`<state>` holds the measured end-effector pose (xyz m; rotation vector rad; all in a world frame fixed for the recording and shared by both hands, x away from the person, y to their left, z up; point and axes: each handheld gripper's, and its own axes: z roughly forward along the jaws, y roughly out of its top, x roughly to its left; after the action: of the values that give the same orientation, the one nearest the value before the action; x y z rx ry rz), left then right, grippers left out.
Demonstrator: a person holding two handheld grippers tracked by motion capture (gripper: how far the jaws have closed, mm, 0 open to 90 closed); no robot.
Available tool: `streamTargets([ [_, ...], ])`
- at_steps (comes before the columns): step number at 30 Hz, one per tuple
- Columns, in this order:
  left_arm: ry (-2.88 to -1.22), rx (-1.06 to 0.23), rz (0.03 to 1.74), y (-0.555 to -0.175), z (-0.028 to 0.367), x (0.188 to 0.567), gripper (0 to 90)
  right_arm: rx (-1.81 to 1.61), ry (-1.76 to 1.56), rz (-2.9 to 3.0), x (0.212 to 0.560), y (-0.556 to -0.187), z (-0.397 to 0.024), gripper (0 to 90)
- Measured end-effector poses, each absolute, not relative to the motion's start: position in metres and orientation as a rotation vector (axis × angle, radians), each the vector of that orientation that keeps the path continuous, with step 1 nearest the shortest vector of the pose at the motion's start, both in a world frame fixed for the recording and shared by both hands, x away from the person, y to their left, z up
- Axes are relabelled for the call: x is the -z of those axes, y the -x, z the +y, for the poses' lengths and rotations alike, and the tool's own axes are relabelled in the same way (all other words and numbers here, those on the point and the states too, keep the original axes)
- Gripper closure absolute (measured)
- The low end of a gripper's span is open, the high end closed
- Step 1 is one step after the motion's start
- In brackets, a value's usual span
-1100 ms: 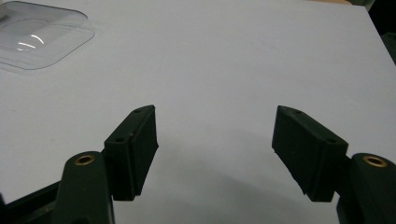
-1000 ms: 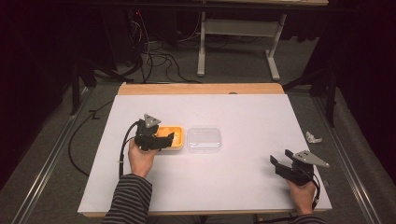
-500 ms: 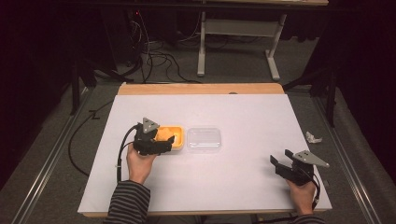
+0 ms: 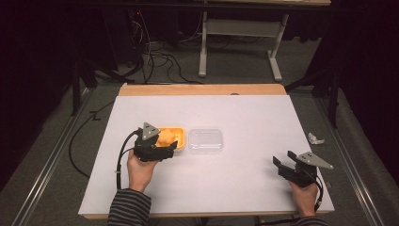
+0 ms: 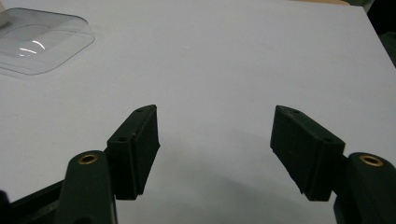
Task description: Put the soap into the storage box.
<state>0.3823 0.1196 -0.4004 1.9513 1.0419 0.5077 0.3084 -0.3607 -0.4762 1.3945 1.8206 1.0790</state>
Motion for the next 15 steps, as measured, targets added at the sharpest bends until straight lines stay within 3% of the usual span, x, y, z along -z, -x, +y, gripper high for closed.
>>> streamTargets([
  [15, -1.936, -0.484, 1.010, -0.369, 0.120, 0.397, 19.2, -1.086, -1.392, 1.816, 0.476, -0.308, -0.361, 33.4],
])
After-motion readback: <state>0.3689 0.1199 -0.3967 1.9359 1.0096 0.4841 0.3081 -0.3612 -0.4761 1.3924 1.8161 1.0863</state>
